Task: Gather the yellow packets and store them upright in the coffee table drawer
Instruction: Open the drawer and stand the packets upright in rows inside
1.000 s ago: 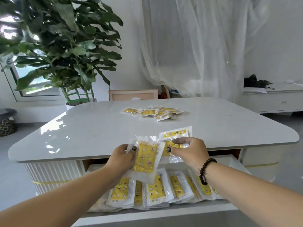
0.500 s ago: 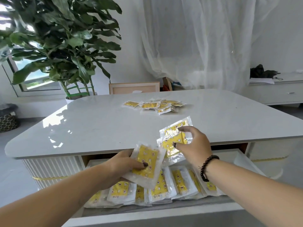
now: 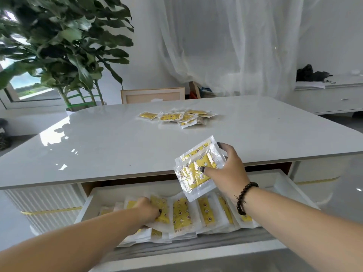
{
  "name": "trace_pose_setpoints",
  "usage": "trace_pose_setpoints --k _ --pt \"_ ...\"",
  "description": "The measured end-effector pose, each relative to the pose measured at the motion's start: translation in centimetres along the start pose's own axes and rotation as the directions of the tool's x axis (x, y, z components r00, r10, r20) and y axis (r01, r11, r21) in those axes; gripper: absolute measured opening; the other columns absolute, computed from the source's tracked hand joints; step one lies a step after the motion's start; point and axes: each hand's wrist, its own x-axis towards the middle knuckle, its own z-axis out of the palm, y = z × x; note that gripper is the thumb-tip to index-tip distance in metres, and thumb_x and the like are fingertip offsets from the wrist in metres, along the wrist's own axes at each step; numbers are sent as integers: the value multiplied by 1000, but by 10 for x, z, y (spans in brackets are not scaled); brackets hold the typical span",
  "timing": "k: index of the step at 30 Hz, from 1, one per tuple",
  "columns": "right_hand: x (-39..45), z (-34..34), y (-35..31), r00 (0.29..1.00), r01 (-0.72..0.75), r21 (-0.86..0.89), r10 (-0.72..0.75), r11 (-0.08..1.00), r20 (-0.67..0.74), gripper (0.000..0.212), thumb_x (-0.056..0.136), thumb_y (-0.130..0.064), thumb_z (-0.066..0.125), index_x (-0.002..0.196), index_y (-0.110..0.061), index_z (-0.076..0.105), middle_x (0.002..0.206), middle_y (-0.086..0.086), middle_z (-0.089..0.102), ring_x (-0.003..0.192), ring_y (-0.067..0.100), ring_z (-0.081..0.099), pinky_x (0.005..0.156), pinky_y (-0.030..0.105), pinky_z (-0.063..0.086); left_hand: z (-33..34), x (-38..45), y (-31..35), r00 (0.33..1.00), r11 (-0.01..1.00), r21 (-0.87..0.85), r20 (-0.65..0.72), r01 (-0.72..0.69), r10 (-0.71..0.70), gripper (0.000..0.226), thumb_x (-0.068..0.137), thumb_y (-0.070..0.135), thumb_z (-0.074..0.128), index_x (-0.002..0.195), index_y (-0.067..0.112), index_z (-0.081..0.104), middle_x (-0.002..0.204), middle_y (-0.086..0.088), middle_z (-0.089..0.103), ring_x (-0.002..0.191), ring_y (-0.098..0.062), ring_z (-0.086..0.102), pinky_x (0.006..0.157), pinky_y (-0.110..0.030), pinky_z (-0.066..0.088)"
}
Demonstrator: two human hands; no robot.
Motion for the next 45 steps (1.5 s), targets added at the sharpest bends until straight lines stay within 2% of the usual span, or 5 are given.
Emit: trace_pose_setpoints --k 8,15,23,30,45 --pt "3 -6 16 995 -98 94 99 991 -8 51 76 -8 72 122 -18 51 115 3 61 103 23 61 84 36 54 18 7 -2 993 911 412 -113 21 28 48 94 24 51 134 1 38 129 -17 44 118 -31 48 96 -33 42" --pt "2 -25 11 995 -102 162 100 982 24 30 77 0 70 97 -21 62 94 2 69 87 22 67 78 34 55 10 -6 7 986 857 504 -166 105 -23 58 89 39 54 134 7 38 139 -15 31 128 -32 35 105 -35 37" --pt "-3 -40 7 926 -220 126 166 967 338 32 75 7 71 101 -12 66 94 8 73 84 24 70 78 36 56 -34 -56 40 904 823 -481 128 -302 407 32 99 33 50 124 15 56 115 -4 66 105 -21 65 91 -38 54" --pt "-17 0 -8 925 -235 164 168 958 342 35 67 -4 83 97 -11 67 99 11 73 91 28 70 86 44 56 -53 -78 33 833 816 -334 133 -473 537 29 85 19 73 112 19 65 99 2 75 85 -10 71 68 -22 52" --pt "-34 134 -6 828 -329 -46 311 943 467 20 79 -7 70 98 -5 65 104 16 70 94 28 69 82 46 57 -121 -48 -55 972 924 -364 152 -116 182 19 89 3 63 108 1 66 100 -14 75 91 -24 73 80 -36 60"
